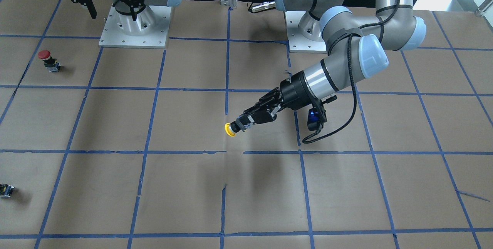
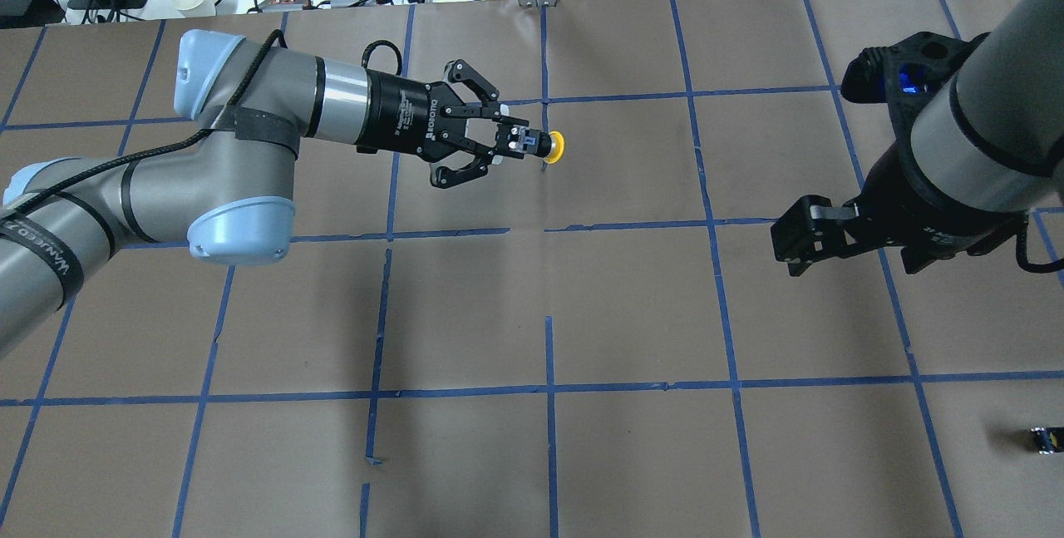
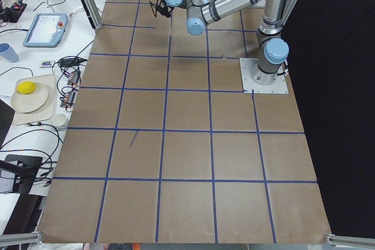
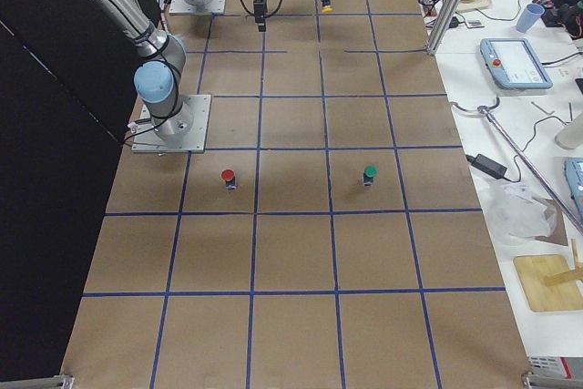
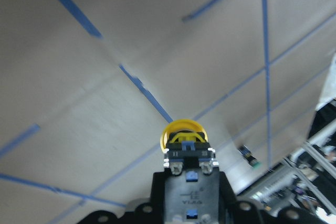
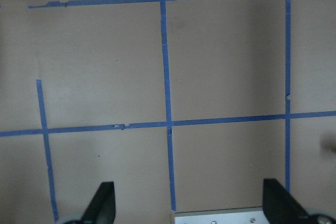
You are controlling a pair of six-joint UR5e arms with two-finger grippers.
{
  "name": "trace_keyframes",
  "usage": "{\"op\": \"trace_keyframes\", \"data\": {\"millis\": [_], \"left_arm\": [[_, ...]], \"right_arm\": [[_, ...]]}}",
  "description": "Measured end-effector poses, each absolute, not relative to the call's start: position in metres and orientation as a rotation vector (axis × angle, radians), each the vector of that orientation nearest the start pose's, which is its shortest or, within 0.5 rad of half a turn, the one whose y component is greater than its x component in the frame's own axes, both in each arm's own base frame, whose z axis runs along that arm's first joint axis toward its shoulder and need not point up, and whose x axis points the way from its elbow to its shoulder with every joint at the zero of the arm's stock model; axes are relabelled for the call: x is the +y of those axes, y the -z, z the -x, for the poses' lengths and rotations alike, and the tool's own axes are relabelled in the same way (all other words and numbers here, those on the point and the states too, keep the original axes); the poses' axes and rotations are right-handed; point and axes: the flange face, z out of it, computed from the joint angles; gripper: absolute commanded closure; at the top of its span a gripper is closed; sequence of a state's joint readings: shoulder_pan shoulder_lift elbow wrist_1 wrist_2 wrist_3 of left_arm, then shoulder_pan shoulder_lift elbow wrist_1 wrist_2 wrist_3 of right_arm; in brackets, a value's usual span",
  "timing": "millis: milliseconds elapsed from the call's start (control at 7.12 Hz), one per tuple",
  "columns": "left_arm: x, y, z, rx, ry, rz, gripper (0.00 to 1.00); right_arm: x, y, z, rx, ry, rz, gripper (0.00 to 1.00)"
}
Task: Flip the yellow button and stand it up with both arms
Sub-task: 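Lift the button with the left gripper while the right arm approaches, then align the open right gripper around the yellow cap held by the left gripper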
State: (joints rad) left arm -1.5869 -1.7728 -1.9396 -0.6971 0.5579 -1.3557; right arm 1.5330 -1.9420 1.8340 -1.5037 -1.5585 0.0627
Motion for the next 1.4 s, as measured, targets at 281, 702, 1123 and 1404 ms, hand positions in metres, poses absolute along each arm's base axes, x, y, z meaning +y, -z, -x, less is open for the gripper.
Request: {"op": "trace_keyframes", "data": {"millis": [281, 702, 1123, 1404], "left_arm": [[-0.507, -0.368, 0.263, -1.654, 0.621, -1.228, 0.98], [-0.489, -0.387, 0.295, -1.558, 0.721, -1.295, 0.98], [-0.475, -0.388, 0.32, -1.532, 0.809, -1.345, 0.98], [-0.464, -0.395, 0.332, -1.522, 0.868, -1.322, 0.97]], "right_arm": [[-0.352, -0.515, -0.105, 2.916, -0.009, -0.495, 0.0], [-0.362, -0.53, -0.063, 2.447, -0.194, -0.994, 0.0], [-0.387, -0.534, -0.059, 2.097, -0.366, -1.319, 0.0], [-0.413, -0.514, -0.056, 1.982, -0.464, -1.337, 0.0]]}}
